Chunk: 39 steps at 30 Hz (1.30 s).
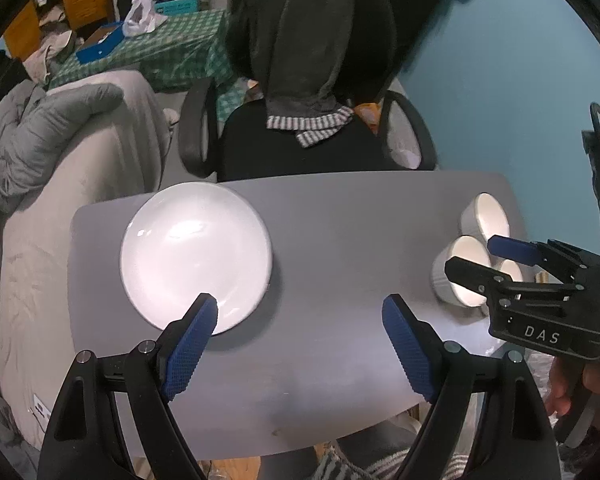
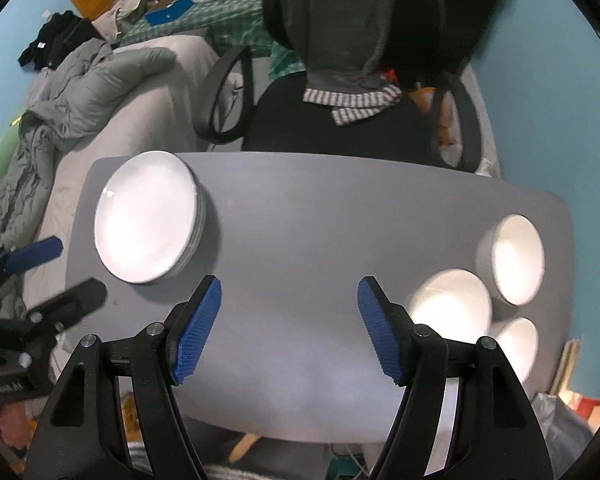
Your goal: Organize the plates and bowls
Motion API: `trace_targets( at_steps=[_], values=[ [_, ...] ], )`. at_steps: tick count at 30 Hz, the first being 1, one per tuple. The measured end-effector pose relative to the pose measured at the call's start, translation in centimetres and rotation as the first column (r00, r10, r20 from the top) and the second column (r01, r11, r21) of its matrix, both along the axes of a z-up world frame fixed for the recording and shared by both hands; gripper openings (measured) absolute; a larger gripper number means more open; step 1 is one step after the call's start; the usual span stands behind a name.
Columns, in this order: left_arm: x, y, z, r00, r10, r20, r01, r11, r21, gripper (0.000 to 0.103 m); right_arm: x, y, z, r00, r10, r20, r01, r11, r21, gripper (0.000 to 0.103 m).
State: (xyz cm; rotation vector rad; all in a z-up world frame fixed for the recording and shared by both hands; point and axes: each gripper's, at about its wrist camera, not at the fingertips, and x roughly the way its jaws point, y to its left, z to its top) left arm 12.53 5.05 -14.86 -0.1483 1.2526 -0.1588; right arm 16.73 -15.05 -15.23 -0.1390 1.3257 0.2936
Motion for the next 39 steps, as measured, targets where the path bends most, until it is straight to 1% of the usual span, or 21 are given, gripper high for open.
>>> trace_targets(
  at_steps=[7,11,16,22,27,33,35,39],
  values=[
    [-0.4,-5.3,1.5,1.000,-0.024,0.011,0.025,1.000,-0.005,0.086,-1.3,-5.4,2.1,1.000,-0.012,0.018,0.012,1.000,-0.012,0.070],
    [-0.1,-8.3,1.3,0.999,-0.032,-0.010,0.032,0.999,-0.010,0.086,-1.8,-8.4,2.7,1.000,-0.006,0.014,0.006,1.000,-0.007,0.070],
    [0.2,-11.4,0.7,0.999,-0.030,-0.031,0.029,0.999,-0.019,0.086,-1.6,-12.3,2.6,0.999,-0.038,0.004,0.038,0.999,0.000,0.070],
    [0.8,-14.0,-0.3,0.998,-0.035,-0.048,0.035,0.999,-0.011,0.086,-1.1,-16.8,1.6,0.998,-0.065,-0.011,0.065,0.998,-0.009,0.070],
    [1.6,-15.6,-1.8,0.997,-0.037,-0.071,0.036,0.999,-0.023,0.086,-0.5,-19.7,0.4,0.996,-0.084,-0.017,0.084,0.996,0.018,0.070],
    [2.8,-17.7,-4.9,0.993,-0.044,-0.108,0.041,0.999,-0.030,0.086,0.8,-22.4,-1.9,0.994,-0.092,-0.061,0.098,0.991,0.092,0.070],
    [3.2,-18.4,-6.0,0.992,-0.049,-0.118,0.044,0.998,-0.043,0.086,1.2,-22.7,-2.7,0.994,-0.078,-0.076,0.086,0.991,0.106,0.070],
    [4.0,-19.5,-8.2,0.990,-0.050,-0.132,0.047,0.999,-0.025,0.086,2.0,-23.0,-4.9,0.992,-0.049,-0.119,0.061,0.993,0.103,0.070]
  ],
)
